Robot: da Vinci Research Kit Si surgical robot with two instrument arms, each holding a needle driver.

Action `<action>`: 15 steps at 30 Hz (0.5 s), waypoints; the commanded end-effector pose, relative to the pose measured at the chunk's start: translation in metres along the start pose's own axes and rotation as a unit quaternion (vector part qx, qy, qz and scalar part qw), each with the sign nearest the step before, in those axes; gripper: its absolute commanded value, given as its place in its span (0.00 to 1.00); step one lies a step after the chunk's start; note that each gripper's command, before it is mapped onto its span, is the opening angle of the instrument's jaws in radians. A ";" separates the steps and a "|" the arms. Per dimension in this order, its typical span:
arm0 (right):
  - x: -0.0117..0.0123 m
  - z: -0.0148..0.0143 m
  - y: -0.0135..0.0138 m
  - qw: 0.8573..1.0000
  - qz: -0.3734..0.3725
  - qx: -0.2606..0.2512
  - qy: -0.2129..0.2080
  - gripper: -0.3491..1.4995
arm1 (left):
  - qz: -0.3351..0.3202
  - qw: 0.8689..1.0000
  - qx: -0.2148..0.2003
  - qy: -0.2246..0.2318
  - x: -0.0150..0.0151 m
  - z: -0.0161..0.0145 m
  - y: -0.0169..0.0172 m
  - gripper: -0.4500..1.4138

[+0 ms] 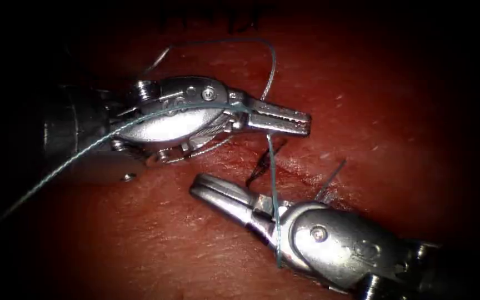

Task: Wound Closure
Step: Left gripper wraps thread counter-clockwise around right hand once

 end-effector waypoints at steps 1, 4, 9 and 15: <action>-0.0002 0.0000 -0.0003 1.000 0.003 -0.008 0.005 0.00 | 0.001 1.000 0.001 0.005 -0.0007 0.0006 0.0000 0.00; 0.0006 -0.0012 0.0000 0.999 0.008 -0.035 0.022 0.00 | 0.000 1.000 0.003 0.012 -0.0016 0.0002 0.0010 0.00; 0.0009 -0.0031 0.0001 0.997 0.016 -0.074 0.030 0.00 | 0.001 1.000 0.017 0.021 -0.0025 -0.0012 0.0027 0.00; 0.0008 -0.0052 0.0002 0.971 0.179 -0.160 0.023 0.00 | 0.001 0.999 0.037 0.032 -0.0030 -0.0022 0.0070 0.00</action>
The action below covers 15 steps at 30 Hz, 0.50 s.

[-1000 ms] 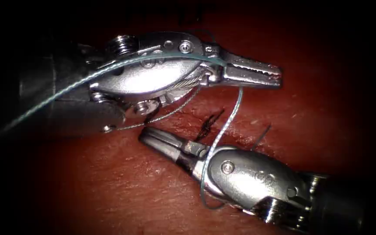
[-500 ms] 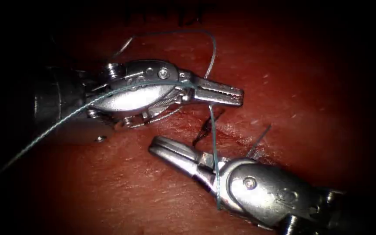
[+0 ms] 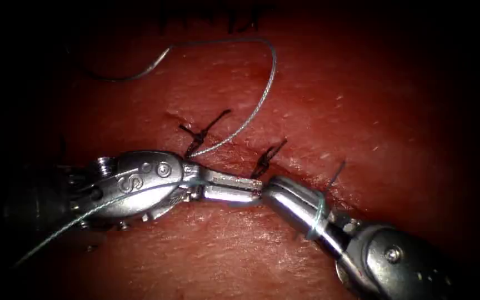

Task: Wound Closure
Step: Left gripper wraps thread counter-clockwise around right hand once

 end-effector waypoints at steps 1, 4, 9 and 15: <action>-0.0010 0.0000 -0.0009 0.999 0.035 -0.011 -0.003 0.00 | 0.000 1.000 0.002 0.002 -0.0005 0.0006 0.0005 0.00; -0.0013 -0.0003 -0.0009 0.998 0.062 -0.029 -0.001 0.00 | -0.002 1.000 0.006 0.001 -0.0005 0.0007 0.0014 0.00; -0.0026 -0.0010 -0.0006 0.993 0.082 -0.081 -0.026 0.04 | 0.008 1.000 0.019 -0.001 -0.0007 0.0016 0.0041 0.00; -0.0038 -0.0014 -0.0003 0.990 0.095 -0.098 -0.043 0.13 | 0.013 1.000 0.018 0.000 -0.0004 0.0033 0.0058 0.00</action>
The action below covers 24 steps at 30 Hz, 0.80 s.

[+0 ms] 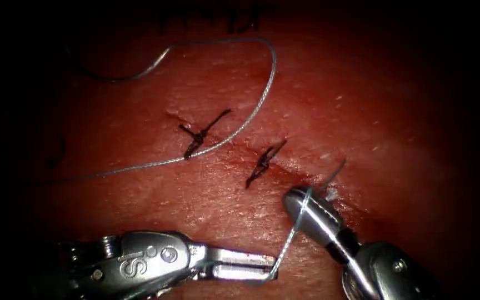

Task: Wound Closure
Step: Left gripper wraps thread counter-clockwise around right hand once, then left hand grips working end of suture and pulls up while right hand pulls down on tail end of suture to tighten

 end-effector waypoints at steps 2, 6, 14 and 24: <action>-0.0010 0.0003 -0.0005 1.000 0.001 0.003 -0.003 0.13 | 0.001 1.000 0.001 0.000 -0.0003 0.0010 -0.0002 0.00; -0.0011 0.0003 -0.0007 1.000 0.004 0.004 -0.005 0.14 | 0.001 1.000 0.001 0.001 0.0003 0.0013 -0.0006 0.00; -0.0020 -0.0004 -0.0014 1.000 0.017 0.013 -0.018 0.35 | 0.009 1.000 0.016 0.000 0.0019 0.0000 -0.0037 0.00; -0.0015 -0.0009 -0.0012 0.999 0.020 0.013 -0.027 0.12 | 0.014 0.999 0.037 -0.016 0.0011 -0.0029 -0.0059 0.00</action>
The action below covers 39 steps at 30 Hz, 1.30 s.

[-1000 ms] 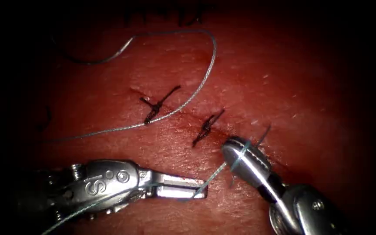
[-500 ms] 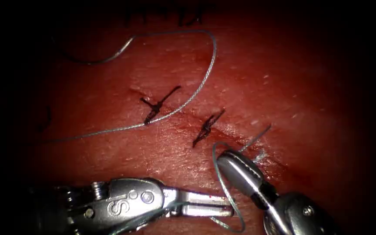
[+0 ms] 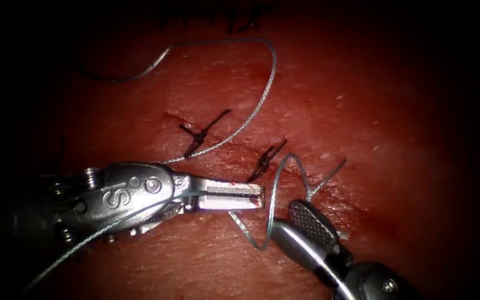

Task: Wound Closure
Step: Left hand grips working end of suture and pulls up while right hand pulls down on tail end of suture to tighten

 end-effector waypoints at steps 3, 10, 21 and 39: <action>-0.0005 -0.0009 0.0008 1.000 -0.001 -0.004 -0.019 0.00 | 0.006 1.000 0.004 -0.009 0.0002 -0.0011 -0.0005 0.00; 0.0022 -0.0047 0.0043 0.998 -0.053 -0.023 -0.033 0.00 | 0.029 0.999 0.026 -0.015 0.0044 -0.0040 -0.0029 0.00; 0.0053 -0.0002 0.0073 0.987 -0.133 -0.041 -0.083 0.00 | 0.069 0.997 0.039 -0.019 0.0106 -0.0038 -0.0019 0.00; 0.0000 -0.0006 0.0030 0.936 -0.317 0.103 -0.117 0.88 | 0.086 0.995 0.052 -0.021 0.0100 -0.0006 -0.0060 0.00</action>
